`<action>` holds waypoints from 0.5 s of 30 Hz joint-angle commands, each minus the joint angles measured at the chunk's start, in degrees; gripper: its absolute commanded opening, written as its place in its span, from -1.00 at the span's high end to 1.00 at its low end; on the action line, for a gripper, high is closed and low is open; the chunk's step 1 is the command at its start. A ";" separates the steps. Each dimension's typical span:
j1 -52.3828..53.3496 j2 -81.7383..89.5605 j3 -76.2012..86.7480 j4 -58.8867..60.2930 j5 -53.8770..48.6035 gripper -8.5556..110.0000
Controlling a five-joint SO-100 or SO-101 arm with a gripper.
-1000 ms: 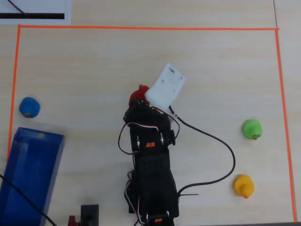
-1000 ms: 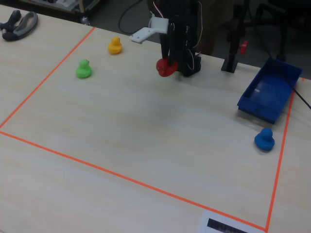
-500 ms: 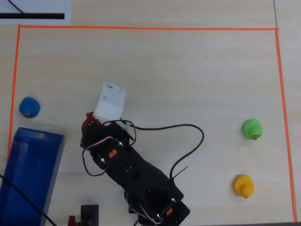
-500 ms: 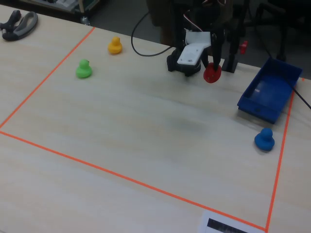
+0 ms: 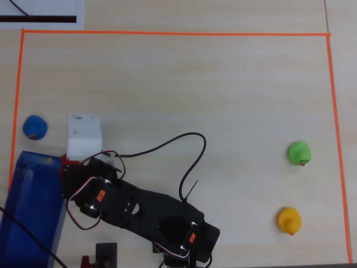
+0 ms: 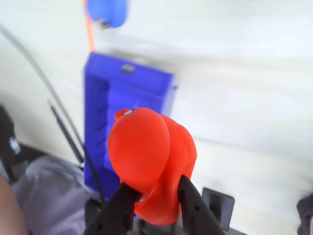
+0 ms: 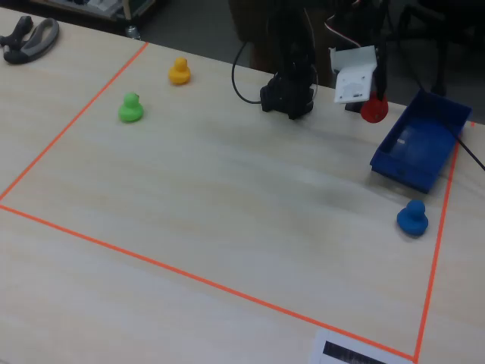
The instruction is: Grasp red duck and put it into box.
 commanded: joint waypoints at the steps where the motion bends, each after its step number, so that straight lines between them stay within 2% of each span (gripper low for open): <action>1: -2.90 -1.32 -4.31 -0.62 -1.41 0.86; 15: -13.62 -12.74 -11.78 -8.26 -2.90 0.86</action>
